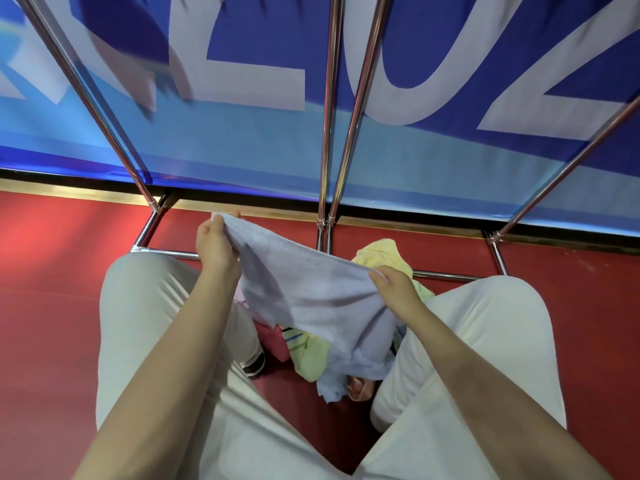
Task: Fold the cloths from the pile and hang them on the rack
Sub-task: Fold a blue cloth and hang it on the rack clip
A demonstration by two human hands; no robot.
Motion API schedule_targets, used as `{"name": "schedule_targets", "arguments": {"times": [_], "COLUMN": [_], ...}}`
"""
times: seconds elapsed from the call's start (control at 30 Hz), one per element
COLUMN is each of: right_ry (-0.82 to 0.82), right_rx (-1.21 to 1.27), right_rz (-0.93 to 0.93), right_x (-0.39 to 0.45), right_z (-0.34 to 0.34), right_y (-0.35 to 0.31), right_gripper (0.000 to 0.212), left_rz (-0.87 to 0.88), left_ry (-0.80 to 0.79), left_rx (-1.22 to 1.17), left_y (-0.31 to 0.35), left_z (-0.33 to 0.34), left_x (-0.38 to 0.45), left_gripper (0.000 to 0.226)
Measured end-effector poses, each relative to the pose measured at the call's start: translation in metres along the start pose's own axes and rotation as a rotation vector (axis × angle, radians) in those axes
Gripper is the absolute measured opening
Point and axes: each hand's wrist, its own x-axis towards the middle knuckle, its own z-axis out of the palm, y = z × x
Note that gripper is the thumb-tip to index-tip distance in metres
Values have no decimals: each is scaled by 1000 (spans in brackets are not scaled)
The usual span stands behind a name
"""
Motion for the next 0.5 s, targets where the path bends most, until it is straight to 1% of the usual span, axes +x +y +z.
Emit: {"name": "schedule_targets", "arguments": {"times": [0.07, 0.13, 0.2, 0.27, 0.33, 0.4, 0.5], "right_ry": [66, 102, 125, 140, 162, 194, 218], "right_rx": [103, 176, 193, 182, 203, 234, 262], "right_rz": [13, 9, -27, -58, -71, -86, -112], "right_x": [-1, -3, -6, -9, -11, -14, -19], "right_z": [-8, -15, -21, -25, -29, -34, -38], "right_y": [-12, -22, -29, -37, -43, -48, -49], "right_gripper": [27, 29, 29, 23, 18, 21, 19], "left_rz": [-81, -159, -185, -118, 4, 107, 142], "left_ry": [1, 16, -7, -57, -124, -219, -374], "left_rx": [-26, -11, 60, 219, 373, 461, 529], "left_y": [-4, -8, -13, -19, -24, -31, -44], "left_z": [1, 4, 10, 18, 28, 36, 45], "left_x": [2, 1, -1, -6, -18, -32, -52], "left_gripper": [17, 16, 25, 34, 33, 29, 15]}}
